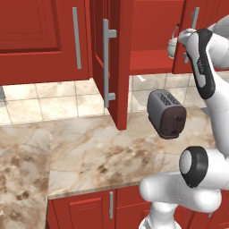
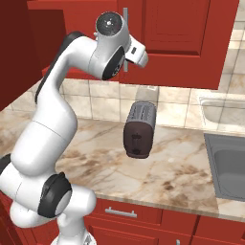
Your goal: Open the cabinet, pick the kettle from the cabinet, and place it in the sink.
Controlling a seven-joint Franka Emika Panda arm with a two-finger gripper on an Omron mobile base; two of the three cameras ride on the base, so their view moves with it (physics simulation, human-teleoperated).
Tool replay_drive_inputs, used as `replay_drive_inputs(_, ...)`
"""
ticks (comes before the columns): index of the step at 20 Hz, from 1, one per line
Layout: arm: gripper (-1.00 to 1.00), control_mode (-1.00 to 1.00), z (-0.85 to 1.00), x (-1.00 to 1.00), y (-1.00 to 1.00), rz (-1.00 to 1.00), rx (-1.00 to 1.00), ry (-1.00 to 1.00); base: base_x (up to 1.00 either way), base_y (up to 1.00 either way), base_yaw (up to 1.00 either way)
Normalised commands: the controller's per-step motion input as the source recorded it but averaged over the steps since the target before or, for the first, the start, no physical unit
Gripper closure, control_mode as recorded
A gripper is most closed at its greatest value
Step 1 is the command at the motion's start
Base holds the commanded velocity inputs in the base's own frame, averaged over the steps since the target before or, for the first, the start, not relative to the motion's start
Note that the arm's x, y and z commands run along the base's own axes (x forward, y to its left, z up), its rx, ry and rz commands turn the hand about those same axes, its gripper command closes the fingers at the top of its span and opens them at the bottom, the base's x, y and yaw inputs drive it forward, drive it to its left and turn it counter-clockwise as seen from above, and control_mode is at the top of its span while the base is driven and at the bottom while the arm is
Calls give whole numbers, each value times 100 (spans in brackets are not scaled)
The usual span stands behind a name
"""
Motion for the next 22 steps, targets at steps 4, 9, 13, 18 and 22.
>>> replay_drive_inputs(4, -100, -100, 4, 38, -4, -3, 0, 0, 0, 0, 0)
replay_drive_inputs(9, -100, -100, 1, 40, -2, 0, 0, 0, 0, 0, 0)
replay_drive_inputs(13, -100, -100, 0, 33, -6, 0, 0, 0, 0, 0, 0)
replay_drive_inputs(18, 100, -100, 0, 34, -4, 0, 0, 0, 0, 0, 0)
replay_drive_inputs(22, 100, -100, 0, 27, 0, 0, 0, 0, 0, 0, 0)
